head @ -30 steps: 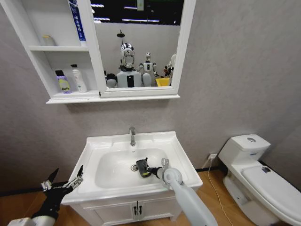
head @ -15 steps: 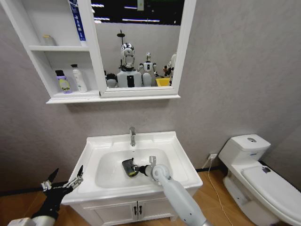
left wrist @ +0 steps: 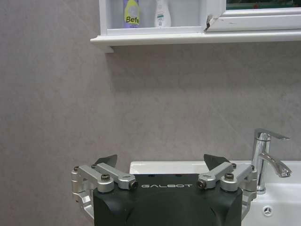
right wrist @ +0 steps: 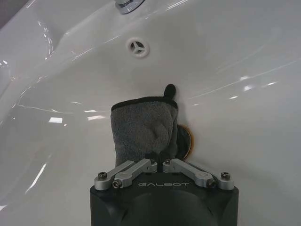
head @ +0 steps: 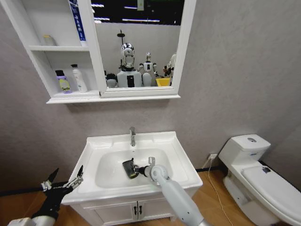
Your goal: Move facial cleanser and shampoo from washbasin to cabinet, then wipe washbasin with towel.
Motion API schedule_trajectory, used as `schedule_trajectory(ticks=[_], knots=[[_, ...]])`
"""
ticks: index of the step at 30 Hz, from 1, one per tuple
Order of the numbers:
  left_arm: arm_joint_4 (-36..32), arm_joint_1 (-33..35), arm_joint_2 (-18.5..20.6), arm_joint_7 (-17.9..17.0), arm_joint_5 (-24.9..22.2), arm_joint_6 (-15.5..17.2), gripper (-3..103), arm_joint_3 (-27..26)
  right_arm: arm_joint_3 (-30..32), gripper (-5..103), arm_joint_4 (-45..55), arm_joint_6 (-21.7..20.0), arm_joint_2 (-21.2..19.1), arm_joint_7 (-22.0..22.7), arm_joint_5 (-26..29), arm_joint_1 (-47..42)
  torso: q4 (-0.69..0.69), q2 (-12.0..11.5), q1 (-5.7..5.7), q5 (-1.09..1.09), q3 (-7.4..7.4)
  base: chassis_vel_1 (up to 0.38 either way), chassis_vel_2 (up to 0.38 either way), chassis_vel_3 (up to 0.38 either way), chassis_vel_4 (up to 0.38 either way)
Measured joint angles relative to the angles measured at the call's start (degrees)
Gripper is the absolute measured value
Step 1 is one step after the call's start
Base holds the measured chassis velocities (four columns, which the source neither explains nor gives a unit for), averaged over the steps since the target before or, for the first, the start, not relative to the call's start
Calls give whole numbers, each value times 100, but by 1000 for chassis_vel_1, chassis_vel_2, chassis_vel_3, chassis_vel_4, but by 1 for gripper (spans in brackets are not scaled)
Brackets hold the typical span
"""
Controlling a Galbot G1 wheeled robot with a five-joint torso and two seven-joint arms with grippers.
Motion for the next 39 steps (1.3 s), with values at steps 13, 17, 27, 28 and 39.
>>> schedule_trajectory(ticks=[13, 17, 27, 28, 39], knots=[[0, 0, 0, 0, 0, 0, 100, 0, 176, 0, 121, 3, -185, 200, -232, -175, 0, 0, 0, 0, 0, 0, 0, 0, 0], [0, 0, 0, 0, 0, 0, 100, 0, 304, 0, 328, 2, -309, 360, -315, -256, 0, 0, 0, 0, 0, 0, 0, 0, 0], [0, 0, 0, 0, 0, 0, 100, 0, 326, 0, 1140, -3, -427, 260, -616, -450, -1, 0, 0, 0, 0, 0, 0, 0, 0], [0, 0, 0, 0, 0, 0, 100, 0, 326, 0, 1140, -3, -427, 260, -616, -450, -1, 0, 0, 0, 0, 0, 0, 0, 0], [0, 0, 0, 1, 0, 0, 100, 0, 448, 0, 2572, -3, -729, 1032, -866, -867, 1, 0, 0, 1, 0, 0, 0, 0, 0]])
